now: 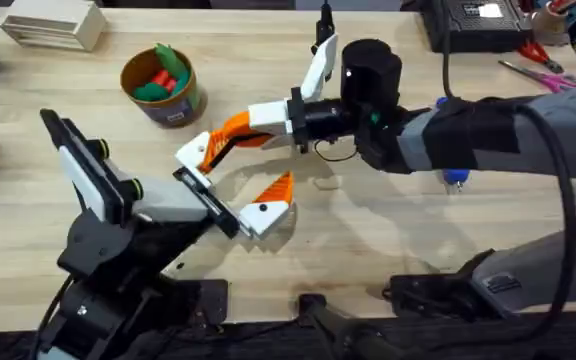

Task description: Pick up the gripper from the table and insert it into the empty holder that is missing its gripper. Then pick up a screw, insert it into the mounting hole, and use the screwdriver to tighten it. Finally, clean up the table by picking up the vegetable and placing it into the bucket.

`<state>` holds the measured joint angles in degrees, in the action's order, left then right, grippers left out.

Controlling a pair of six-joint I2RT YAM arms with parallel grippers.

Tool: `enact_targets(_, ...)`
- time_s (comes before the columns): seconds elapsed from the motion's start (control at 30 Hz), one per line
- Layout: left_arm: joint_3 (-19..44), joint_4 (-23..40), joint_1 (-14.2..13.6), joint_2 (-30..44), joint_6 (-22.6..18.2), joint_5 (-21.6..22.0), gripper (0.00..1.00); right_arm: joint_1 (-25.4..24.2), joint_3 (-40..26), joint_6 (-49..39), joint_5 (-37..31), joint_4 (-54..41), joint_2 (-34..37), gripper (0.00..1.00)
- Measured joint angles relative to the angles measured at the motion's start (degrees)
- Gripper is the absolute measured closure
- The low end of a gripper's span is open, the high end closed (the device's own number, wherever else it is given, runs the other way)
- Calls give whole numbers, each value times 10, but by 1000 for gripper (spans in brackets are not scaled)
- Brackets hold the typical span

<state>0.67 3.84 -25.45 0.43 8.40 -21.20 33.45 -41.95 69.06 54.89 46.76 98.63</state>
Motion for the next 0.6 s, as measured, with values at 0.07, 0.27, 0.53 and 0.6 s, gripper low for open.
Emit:
enact_targets(0.07, 0, 0, 0, 0, 0, 0, 13, -1, 0, 0, 0, 0, 0, 986)
enact_targets(0.27, 0, 0, 0, 0, 0, -1, 13, -15, 0, 0, 2, 2, 0, 986)
enact_targets(0.53, 0, -1, 0, 0, -11, 4, 13, -18, 0, 0, -12, 21, 0, 986)
enact_targets(0.6, 0, -1, 0, 0, -11, 10, 13, -10, 0, 0, -27, 24, 0, 986)
